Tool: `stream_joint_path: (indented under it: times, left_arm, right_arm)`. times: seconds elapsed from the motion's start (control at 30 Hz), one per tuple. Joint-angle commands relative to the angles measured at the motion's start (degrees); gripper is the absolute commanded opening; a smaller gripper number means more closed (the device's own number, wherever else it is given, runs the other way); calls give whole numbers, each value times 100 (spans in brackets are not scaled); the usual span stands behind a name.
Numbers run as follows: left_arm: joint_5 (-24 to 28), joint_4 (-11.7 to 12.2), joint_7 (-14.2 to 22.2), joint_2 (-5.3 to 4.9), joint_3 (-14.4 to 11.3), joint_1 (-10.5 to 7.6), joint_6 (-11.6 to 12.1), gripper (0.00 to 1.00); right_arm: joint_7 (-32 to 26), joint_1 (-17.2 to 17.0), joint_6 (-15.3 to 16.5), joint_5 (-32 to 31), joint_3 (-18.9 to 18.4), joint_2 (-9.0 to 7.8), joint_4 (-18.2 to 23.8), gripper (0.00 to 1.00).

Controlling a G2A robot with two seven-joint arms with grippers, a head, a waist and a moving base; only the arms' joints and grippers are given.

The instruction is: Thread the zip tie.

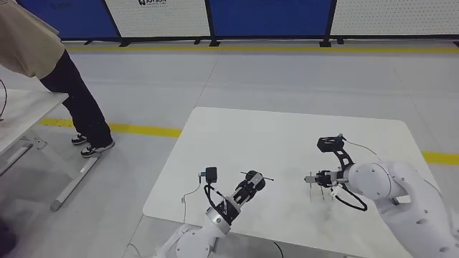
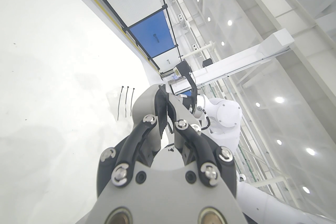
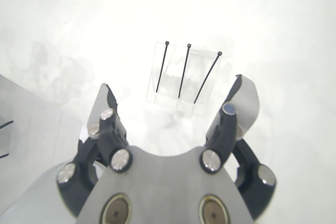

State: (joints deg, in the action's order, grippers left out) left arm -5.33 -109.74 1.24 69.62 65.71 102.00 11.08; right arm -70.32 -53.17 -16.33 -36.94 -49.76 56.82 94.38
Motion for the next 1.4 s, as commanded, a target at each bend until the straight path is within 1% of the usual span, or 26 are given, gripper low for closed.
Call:
stream_joint_path:
  times: [0.0,0.03,0.1,0.17,0.33,0.37,0.43,0.53,0.63,0.7,0.77,0.9,0.93,1.1,1.13,1.17,1.37]
  left_arm:
    - [0,0,0,0,0,0,0,0]
    - [0,0,0,0,0,0,0,0]
    - [0,0,0,0,0,0,0,0]
    - [0,0,0,0,0,0,0,0]
    - [0,0,0,0,0,0,0,0]
    - [0,0,0,0,0,0,0,0]
    - [0,0,0,0,0,0,0,0]
    - [0,0,0,0,0,0,0,0]
    - [0,0,0,0,0,0,0,0]
    - [0,0,0,0,0,0,0,0]
    - [0,0,0,0,0,0,0,0]
    - [0,0,0,0,0,0,0,0]
    - [0,0,0,0,0,0,0,0]
    - [0,0,0,0,0,0,0,0]
    - [0,0,0,0,0,0,0,0]
    - [0,0,0,0,0,0,0,0]
    - [0,0,0,0,0,0,0,0]
  right_arm:
    - [7,21,-17,19,17,19,-30,49]
    - [12,25,-29,28,22,28,-46,50]
    - [3,31,-49,24,34,43,-82,55]
    - [-27,36,-85,8,41,54,-121,57]
    - [-81,22,-120,28,46,81,-216,51]
    - [-79,13,-117,38,45,85,-237,53]
    - [-81,-5,-107,43,55,96,-284,50]
    - [-85,-12,-121,19,89,116,-367,51]
    - [-72,3,-174,3,110,142,-452,56]
    - [-61,16,-191,-4,121,157,-498,50]
    - [-62,49,-252,-55,159,180,-575,48]
    - [-31,117,-270,-43,214,232,-673,47]
    - [-16,123,-259,-32,209,238,-679,45]
    - [-18,76,-246,-72,127,235,-608,44]
    - [-30,65,-260,-87,107,231,-603,42]
    - [-44,55,-269,-91,85,228,-605,38]
    - [-122,67,-267,-123,107,259,-730,38]
